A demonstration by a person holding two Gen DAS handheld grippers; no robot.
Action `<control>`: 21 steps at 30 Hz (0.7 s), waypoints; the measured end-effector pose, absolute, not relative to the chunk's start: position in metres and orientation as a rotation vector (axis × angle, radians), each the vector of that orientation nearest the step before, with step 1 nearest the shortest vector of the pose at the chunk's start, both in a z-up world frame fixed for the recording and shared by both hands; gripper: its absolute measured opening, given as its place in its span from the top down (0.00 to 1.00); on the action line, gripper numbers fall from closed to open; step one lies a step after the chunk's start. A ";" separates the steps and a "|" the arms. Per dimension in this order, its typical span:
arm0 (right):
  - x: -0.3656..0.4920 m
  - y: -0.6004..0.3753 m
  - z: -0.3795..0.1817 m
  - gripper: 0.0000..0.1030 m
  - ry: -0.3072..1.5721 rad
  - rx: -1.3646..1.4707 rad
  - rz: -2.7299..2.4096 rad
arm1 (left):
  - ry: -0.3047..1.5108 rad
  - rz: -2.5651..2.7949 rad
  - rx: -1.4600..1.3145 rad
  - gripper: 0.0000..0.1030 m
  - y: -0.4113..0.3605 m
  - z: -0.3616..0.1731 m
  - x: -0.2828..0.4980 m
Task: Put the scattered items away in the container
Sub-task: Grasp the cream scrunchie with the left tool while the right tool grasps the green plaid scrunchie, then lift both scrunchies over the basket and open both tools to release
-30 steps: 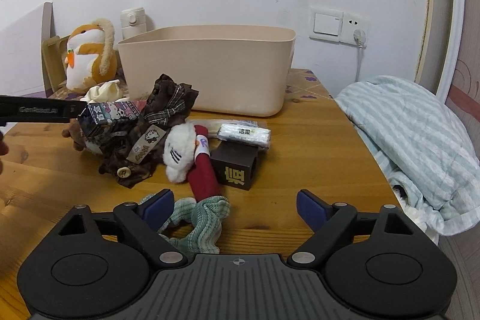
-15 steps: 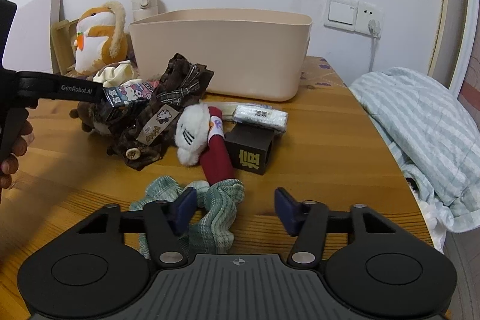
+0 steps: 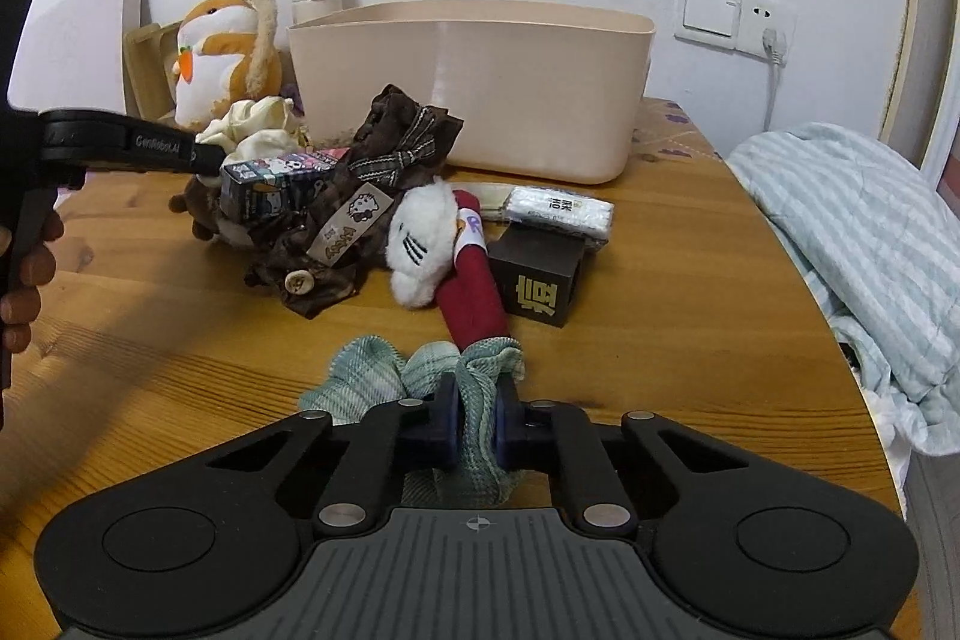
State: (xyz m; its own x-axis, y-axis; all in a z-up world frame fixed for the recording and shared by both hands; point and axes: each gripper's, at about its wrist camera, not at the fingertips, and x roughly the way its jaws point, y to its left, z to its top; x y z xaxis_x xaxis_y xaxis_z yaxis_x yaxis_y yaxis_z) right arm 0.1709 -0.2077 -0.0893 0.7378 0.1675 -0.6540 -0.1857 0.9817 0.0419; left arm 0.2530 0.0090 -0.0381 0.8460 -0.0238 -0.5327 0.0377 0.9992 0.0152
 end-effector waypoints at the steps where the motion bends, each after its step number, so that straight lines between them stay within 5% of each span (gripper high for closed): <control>1: 0.170 -0.209 -0.088 0.92 0.714 -0.019 0.194 | 0.558 -0.033 0.023 0.92 0.010 -0.037 0.251; 21: 0.154 -0.218 -0.027 0.92 0.563 -0.024 0.187 | 0.438 -0.016 -0.020 0.92 0.025 0.012 0.214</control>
State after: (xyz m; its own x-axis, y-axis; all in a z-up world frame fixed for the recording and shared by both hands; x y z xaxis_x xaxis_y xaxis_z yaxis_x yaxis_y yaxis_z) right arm 0.1537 -0.2179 -0.0268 0.8291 0.1694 -0.5328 -0.1823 0.9828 0.0288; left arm 0.2140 0.0253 0.0116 0.9056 -0.0201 -0.4237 0.0117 0.9997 -0.0226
